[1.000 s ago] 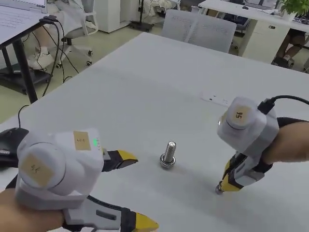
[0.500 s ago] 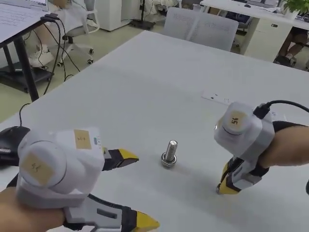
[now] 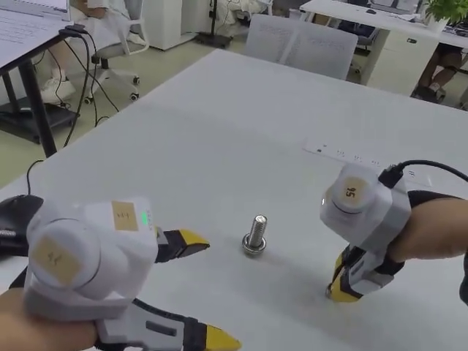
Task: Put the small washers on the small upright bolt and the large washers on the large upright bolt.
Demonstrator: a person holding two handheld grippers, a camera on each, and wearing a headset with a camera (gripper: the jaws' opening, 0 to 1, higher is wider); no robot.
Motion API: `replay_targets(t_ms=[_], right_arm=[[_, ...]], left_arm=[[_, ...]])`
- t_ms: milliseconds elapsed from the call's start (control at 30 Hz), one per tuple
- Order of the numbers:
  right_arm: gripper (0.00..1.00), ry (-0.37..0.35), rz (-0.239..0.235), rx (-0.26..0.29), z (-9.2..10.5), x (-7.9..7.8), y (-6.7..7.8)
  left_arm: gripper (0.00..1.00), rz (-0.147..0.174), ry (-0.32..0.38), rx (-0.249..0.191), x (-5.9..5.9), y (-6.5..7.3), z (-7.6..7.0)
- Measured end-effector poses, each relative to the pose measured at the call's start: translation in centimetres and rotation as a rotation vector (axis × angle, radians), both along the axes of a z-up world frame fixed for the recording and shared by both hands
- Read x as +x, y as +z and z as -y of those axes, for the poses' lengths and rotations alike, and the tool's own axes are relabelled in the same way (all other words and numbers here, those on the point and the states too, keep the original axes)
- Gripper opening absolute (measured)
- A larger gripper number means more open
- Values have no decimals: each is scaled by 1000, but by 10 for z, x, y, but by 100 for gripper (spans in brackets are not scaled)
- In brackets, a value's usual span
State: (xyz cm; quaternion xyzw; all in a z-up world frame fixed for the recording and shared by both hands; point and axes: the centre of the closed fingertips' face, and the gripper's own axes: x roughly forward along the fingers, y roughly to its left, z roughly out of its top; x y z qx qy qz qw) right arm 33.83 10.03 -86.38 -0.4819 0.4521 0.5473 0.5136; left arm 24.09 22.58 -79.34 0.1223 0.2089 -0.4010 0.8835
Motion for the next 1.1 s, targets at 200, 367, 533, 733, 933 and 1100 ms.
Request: replay_targets(t_ms=[200, 367, 533, 733, 933, 1100], right_arm=[[18, -5, 2, 4, 1, 0, 1], [20, -12, 6, 15, 2, 0, 3], [26, -26, 20, 36, 2, 2, 8], [31, -38, 39, 66, 1, 2, 14], [39, -70, 58, 113, 0, 0, 20], [41, -101, 77, 152, 3, -4, 26]], left_arm=[[69, 0, -2, 0, 0, 0, 1], [69, 0, -7, 3, 0, 1, 1], [70, -1, -12, 8, 0, 1, 2], [70, 3, -16, 10, 0, 3, 2], [70, 2, -21, 16, 0, 3, 1], [70, -2, -34, 20, -2, 3, 2]])
